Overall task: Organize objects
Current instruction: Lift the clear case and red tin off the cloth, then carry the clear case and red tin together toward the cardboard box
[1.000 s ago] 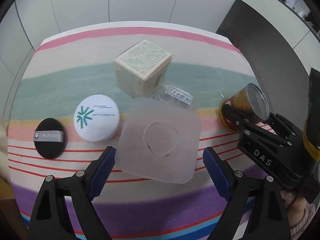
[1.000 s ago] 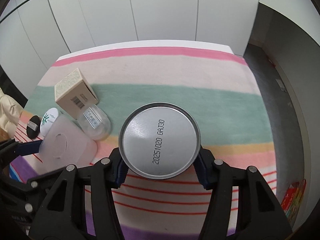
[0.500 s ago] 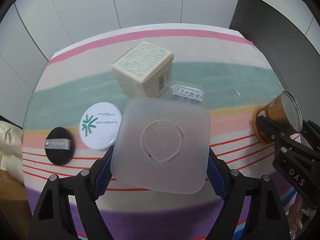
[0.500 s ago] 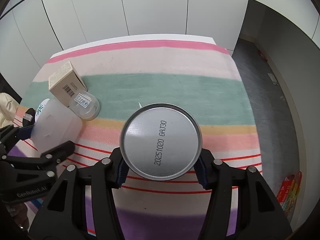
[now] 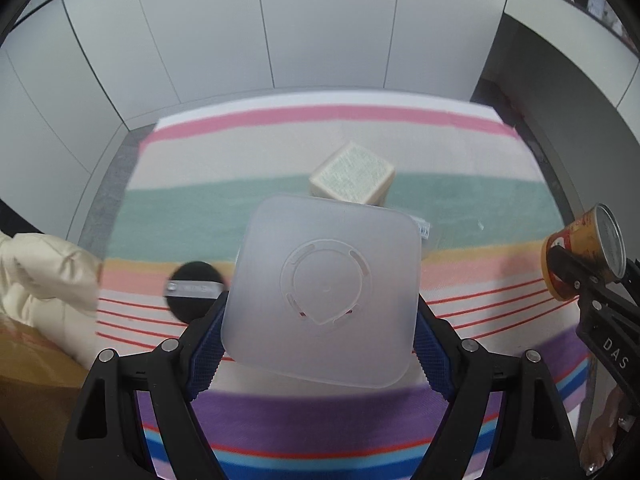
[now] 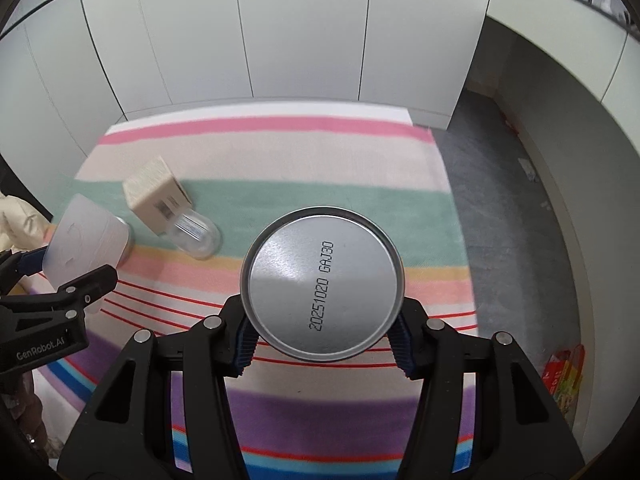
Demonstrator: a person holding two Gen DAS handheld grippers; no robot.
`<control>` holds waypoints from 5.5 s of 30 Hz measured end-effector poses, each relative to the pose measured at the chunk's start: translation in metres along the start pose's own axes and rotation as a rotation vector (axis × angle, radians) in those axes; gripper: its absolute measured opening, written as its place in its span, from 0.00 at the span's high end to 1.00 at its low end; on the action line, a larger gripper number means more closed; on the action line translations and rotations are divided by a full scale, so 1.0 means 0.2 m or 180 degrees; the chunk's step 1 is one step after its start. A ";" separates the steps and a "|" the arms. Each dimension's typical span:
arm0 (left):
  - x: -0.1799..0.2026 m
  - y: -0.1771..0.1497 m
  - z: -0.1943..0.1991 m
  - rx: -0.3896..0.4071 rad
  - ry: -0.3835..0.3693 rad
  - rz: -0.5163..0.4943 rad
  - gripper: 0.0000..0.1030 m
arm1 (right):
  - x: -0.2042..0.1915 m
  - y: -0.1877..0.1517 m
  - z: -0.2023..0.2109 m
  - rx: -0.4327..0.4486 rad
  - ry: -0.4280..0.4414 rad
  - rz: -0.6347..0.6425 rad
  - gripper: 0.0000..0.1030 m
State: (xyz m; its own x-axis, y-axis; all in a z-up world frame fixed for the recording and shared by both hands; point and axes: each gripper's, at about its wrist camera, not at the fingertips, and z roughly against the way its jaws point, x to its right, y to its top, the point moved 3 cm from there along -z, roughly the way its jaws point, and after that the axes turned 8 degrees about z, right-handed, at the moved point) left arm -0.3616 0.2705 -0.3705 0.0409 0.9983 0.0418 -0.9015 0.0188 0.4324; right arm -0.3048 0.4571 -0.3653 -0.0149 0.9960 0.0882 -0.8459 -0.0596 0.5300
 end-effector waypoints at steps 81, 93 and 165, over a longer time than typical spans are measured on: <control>-0.48 -0.93 1.89 0.0855 -0.0072 -0.0160 0.19 | -0.16 -0.80 1.81 0.0256 -0.0242 -0.0278 0.45; -0.53 -1.12 1.89 0.0793 -0.0131 -0.0194 0.19 | -0.14 -1.08 1.88 0.0124 -0.0031 -0.0327 0.45; -1.85 -1.36 1.95 0.0746 0.0579 0.1362 0.19 | -2.03 -0.63 1.67 0.0250 0.1287 0.1921 0.45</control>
State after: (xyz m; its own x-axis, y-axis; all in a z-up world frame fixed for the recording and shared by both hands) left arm 0.0363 -0.1253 -0.1522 -0.4045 0.9078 0.1108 -0.6995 -0.3852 0.6020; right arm -0.0145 0.0370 -0.1856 -0.6751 0.7340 0.0738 -0.5876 -0.5955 0.5478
